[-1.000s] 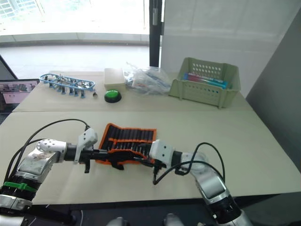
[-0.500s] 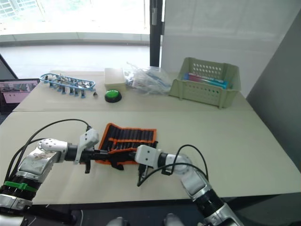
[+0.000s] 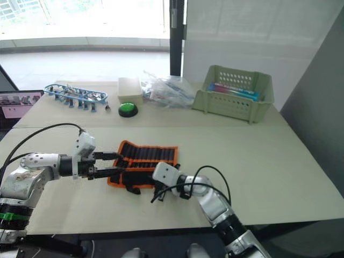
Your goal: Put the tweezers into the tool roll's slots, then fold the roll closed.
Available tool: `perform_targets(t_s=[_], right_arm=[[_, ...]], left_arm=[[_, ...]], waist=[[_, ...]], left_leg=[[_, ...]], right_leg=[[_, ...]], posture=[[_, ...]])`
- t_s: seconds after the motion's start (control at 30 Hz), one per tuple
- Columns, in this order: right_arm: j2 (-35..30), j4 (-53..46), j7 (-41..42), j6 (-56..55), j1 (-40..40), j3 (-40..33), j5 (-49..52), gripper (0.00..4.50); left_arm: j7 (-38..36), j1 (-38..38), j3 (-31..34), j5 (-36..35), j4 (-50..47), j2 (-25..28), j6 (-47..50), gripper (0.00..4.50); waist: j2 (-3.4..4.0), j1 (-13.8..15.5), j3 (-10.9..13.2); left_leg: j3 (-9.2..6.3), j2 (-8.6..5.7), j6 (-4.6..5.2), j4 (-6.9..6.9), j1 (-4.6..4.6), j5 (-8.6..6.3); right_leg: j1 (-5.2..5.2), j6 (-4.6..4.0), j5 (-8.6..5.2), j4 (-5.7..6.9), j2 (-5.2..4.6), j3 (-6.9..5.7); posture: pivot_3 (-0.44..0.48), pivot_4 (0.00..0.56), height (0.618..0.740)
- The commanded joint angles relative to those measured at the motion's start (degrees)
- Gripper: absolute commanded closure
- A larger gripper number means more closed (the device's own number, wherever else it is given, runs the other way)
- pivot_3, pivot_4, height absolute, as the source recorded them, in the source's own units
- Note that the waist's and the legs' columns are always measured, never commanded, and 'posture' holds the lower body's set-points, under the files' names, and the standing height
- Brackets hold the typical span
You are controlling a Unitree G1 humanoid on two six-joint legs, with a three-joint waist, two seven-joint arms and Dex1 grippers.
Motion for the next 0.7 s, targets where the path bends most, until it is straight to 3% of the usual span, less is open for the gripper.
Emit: perform_targets(t_s=[0.03,0.17,0.4,0.7], right_arm=[[0.10,-0.75,-0.25,2.27,0.24,-1.07,0.70,4.50],[0.25,-1.18,0.03,3.37,0.48,-1.27,1.03,4.50],[-0.35,-2.94,0.81,4.78,1.31,-1.22,1.57,4.50],[-0.44,-4.85,0.12,7.19,1.50,-1.49,2.10,4.50]], left_arm=[[5.17,4.88,3.14,-3.54,-6.69,-2.97,2.25,0.80],[11.95,10.57,2.86,-2.48,-9.30,-10.54,-1.72,2.02],[26.00,12.73,-1.79,7.65,-5.96,-22.77,-12.18,4.42],[35.77,13.32,-8.02,16.00,2.61,-27.78,-12.48,4.47]], waist=[[0.00,-0.23,0.00],[0.00,-0.17,0.00],[0.01,0.20,-0.01],[0.10,0.42,-0.06]], left_leg=[[0.00,0.00,0.00,0.00,0.01,0.00],[-0.01,-0.02,0.00,0.01,0.07,0.00],[-0.03,-0.03,-0.01,0.02,0.14,0.00],[-0.03,-0.05,-0.01,0.01,0.25,0.00]], right_leg=[[0.02,0.00,0.00,0.00,-0.01,0.00],[0.12,0.00,0.00,-0.01,-0.06,-0.02],[0.17,-0.15,0.10,-0.01,-0.04,-0.01],[0.28,-0.11,0.08,-0.03,-0.03,0.00]], posture=[[0.000,0.150,0.740],[0.000,0.150,0.740],[0.000,0.150,0.740],[0.000,0.150,0.740]])
